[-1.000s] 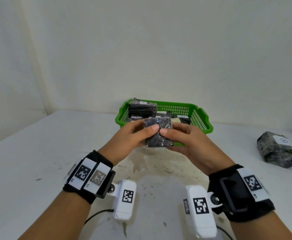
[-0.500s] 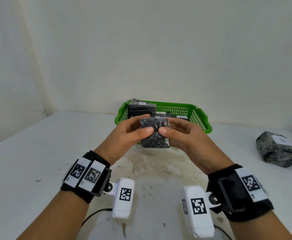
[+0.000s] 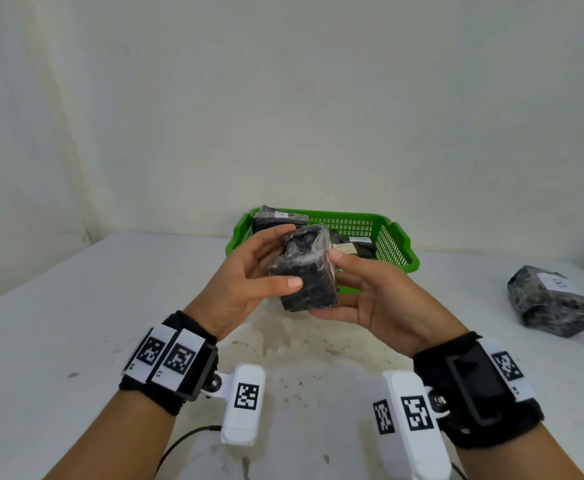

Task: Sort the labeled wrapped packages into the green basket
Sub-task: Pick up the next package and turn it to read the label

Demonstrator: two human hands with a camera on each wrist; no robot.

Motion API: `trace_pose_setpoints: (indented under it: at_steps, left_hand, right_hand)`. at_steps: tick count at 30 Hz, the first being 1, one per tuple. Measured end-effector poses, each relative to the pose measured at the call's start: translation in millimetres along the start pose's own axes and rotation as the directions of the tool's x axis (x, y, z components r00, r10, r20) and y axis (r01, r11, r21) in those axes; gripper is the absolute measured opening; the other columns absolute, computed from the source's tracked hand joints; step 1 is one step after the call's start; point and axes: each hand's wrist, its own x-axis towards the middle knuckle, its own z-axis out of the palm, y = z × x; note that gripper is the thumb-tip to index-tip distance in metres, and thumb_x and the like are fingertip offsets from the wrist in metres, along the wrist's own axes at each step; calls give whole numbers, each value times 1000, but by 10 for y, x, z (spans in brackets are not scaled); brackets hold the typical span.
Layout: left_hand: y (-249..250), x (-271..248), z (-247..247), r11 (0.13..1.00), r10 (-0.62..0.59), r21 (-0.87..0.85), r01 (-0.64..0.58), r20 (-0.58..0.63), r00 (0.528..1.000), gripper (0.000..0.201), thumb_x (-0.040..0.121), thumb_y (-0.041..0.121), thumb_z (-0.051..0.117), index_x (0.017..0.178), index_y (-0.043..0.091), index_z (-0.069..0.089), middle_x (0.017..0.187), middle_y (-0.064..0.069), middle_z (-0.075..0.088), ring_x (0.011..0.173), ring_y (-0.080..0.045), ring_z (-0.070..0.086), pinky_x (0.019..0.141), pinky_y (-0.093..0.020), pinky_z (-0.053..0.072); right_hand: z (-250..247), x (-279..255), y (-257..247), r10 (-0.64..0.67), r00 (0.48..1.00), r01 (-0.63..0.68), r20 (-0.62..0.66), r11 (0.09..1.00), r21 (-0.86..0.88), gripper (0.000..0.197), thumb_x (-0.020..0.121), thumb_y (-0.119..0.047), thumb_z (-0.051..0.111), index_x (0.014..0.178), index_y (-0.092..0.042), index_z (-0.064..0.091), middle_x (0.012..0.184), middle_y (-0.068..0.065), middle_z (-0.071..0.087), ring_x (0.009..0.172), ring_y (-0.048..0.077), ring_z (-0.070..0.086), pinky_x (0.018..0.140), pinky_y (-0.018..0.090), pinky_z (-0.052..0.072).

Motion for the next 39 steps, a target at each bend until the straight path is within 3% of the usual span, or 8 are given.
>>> trace_pose_setpoints:
  at_steps: [7,14,18,21,27,32,36,39]
  left_hand:
    - [-23,2,2,991,48,121,-54,54,997,91,62,-2,81,144,13,42,144,-6,52,135,-22,48,99,-27,48]
    - [-17,12,26,963,57,262,-67,45,997,87,64,-3,84,139,15,46,138,-1,57,132,-17,51,100,-30,50]
    - [93,53,23,945,4,326,-23,58,998,75,71,21,80,139,17,49,138,2,58,131,-12,52,105,-30,47]
    - [229,139,-10,896,18,445,16,-72,997,49,85,38,73,129,22,60,126,8,67,119,-2,60,96,-21,50]
    - [147,657,-587,747,71,583,321,-549,833,30,85,19,73,115,20,66,121,1,66,118,-16,59,104,-36,46]
    - [-23,1070,-874,570,-140,582,580,-627,766,56,85,28,70,135,9,53,136,-11,56,120,-27,56,102,-35,43]
    - [-133,1301,-962,481,-275,558,677,-637,720,52,90,35,63,126,-1,59,128,-18,61,111,-31,60,84,-30,46]
    - [-132,1395,-1017,454,-299,564,690,-633,714,41,101,23,48,136,1,54,136,-21,55,123,-34,56,92,-33,45]
  right_hand:
    - [19,-6,6,106,994,-106,2,994,38,45,93,-37,66,126,-7,71,123,21,74,112,46,71,95,59,59]
    - [14,19,13,83,997,-82,-9,995,62,54,87,-39,68,128,-4,69,124,19,74,112,38,73,88,44,64]
    - [-55,45,7,62,995,-60,-79,998,32,52,83,-38,74,125,-7,71,120,17,76,104,35,76,91,47,63]
    - [-115,83,-25,69,987,-64,-148,997,37,40,89,-33,73,119,-8,74,117,16,77,107,37,75,91,48,63]
    - [-117,358,-243,76,957,-100,-281,992,-72,31,95,-28,72,114,-4,73,114,20,75,103,39,75,84,48,65]
    - [28,750,-452,129,944,-174,-305,977,-125,23,98,-27,68,111,-9,67,100,12,70,93,37,74,81,46,63]
    - [88,1128,-378,167,923,-264,-347,931,-253,26,98,-38,65,107,-14,66,94,7,67,86,27,68,72,38,57]
    - [121,1350,-294,171,911,-293,-375,909,-296,34,97,-39,66,116,-10,68,98,5,68,90,24,66,66,29,47]
